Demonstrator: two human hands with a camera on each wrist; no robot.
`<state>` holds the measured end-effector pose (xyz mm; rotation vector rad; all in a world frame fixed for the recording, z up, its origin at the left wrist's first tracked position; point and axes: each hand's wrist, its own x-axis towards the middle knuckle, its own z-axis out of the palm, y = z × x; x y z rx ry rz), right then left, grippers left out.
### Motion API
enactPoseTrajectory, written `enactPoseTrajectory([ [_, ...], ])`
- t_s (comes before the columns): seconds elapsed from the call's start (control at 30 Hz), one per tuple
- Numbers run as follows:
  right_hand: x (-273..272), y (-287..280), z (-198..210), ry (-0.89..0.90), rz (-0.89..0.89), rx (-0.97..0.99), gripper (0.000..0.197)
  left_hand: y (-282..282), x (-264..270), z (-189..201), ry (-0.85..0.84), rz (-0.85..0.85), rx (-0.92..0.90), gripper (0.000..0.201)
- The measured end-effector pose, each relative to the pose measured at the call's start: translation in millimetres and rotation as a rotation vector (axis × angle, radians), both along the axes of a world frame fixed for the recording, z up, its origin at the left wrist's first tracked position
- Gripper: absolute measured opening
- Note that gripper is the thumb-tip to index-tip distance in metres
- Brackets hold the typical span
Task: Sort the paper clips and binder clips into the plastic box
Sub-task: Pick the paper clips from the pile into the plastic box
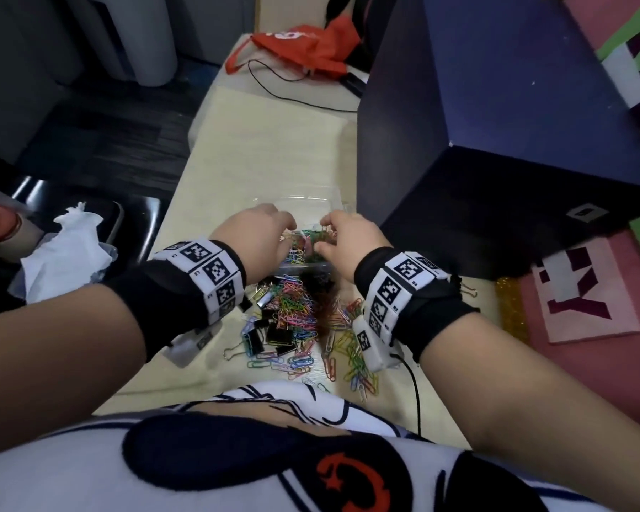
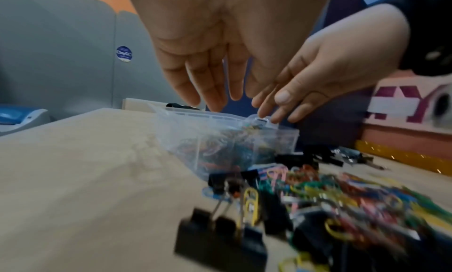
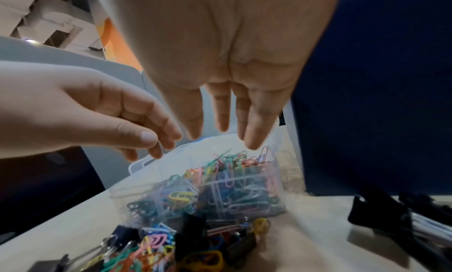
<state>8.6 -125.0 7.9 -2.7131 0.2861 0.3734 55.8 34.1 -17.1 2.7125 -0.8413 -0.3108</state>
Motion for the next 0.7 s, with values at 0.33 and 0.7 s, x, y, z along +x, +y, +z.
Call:
enactPoseTrajectory([
  [0.33, -9.3, -2.7, -15.5, 0.215, 0.356, -0.250, 0.055, 2.4, -10.5, -20.1, -0.122, -0.280, 0.328, 0.041],
  [0.7, -56.0, -39.6, -21.0, 0.266, 0.088, -0.109, 0.029, -8.6, -36.0, -2.1, -0.178, -0.460, 0.157, 0.028],
])
